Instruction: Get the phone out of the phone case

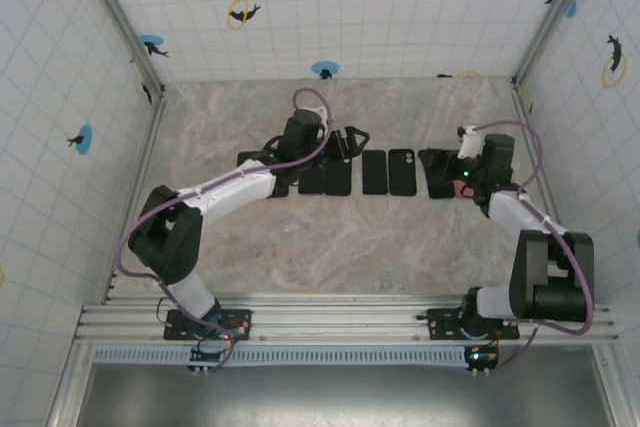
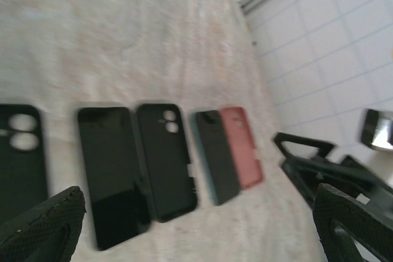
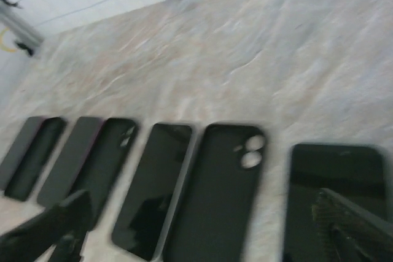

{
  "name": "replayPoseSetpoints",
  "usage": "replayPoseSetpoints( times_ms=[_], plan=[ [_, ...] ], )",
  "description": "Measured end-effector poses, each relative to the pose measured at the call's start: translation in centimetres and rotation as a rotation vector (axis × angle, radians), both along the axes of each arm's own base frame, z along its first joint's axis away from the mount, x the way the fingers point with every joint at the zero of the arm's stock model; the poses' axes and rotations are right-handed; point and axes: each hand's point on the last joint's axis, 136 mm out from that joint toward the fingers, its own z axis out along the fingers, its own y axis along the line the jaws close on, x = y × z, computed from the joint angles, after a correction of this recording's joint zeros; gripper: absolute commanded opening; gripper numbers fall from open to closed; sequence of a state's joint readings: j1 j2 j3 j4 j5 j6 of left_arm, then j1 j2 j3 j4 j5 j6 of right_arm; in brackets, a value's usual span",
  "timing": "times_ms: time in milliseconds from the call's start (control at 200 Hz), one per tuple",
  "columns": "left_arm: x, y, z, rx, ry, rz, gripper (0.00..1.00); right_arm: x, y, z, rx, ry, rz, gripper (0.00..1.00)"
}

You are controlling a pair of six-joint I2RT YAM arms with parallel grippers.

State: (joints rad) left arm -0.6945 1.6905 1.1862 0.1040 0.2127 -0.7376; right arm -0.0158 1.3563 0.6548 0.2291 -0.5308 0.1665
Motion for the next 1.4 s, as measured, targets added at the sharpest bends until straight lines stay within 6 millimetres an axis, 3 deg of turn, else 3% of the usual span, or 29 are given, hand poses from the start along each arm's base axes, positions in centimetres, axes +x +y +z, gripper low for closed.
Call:
replayPoseSetpoints(
  times_ms=[160,335,505,686,801,896,1076,1231,1401],
  plan=[
    [0.4,3.8,-0.4,0.166,-0.099,0.008,0.98,-2.6,4.8,1.5,-0.009,-0.039,0.174,0.99],
    [-0.4,8.5,-1.1,0.339,-0.206,0.002,0.98,-4.1,5.5,2.9,-0.036,-0.102,0.22,0.99],
    [-0.8,15.7,-4.7,0.529,-0.218,0.071,0.98,-5.4,3.5,0.2,-0.158,-0.07,0.147,0.99],
    [-2.6,23.9,-9.9,0.654,-0.144,0.192,0.98,-6.9,-0.7,-5.2,-0.324,0.006,-0.04,0.99],
    [-3.3,28.2,-11.8,0.694,-0.12,0.307,0.98,-6.8,-3.1,-6.9,-0.401,0.016,-0.159,0.99],
    [-3.8,30.0,-12.9,0.703,-0.139,0.365,0.97,-6.5,-4.7,-7.7,-0.434,-0.024,-0.249,0.99],
    [-5.0,33.0,-15.7,0.714,-0.14,0.452,0.98,-8.0,-7.5,-10.9,-0.481,-0.024,-0.368,0.99],
    [-4.3,33.5,-15.7,0.694,-0.206,0.475,0.98,-7.9,-8.8,-10.9,-0.44,-0.082,-0.434,0.99],
    [-4.0,34.0,-16.0,0.663,-0.249,0.482,0.98,-7.2,-8.7,-10.6,-0.388,-0.125,-0.44,0.99]
  ],
)
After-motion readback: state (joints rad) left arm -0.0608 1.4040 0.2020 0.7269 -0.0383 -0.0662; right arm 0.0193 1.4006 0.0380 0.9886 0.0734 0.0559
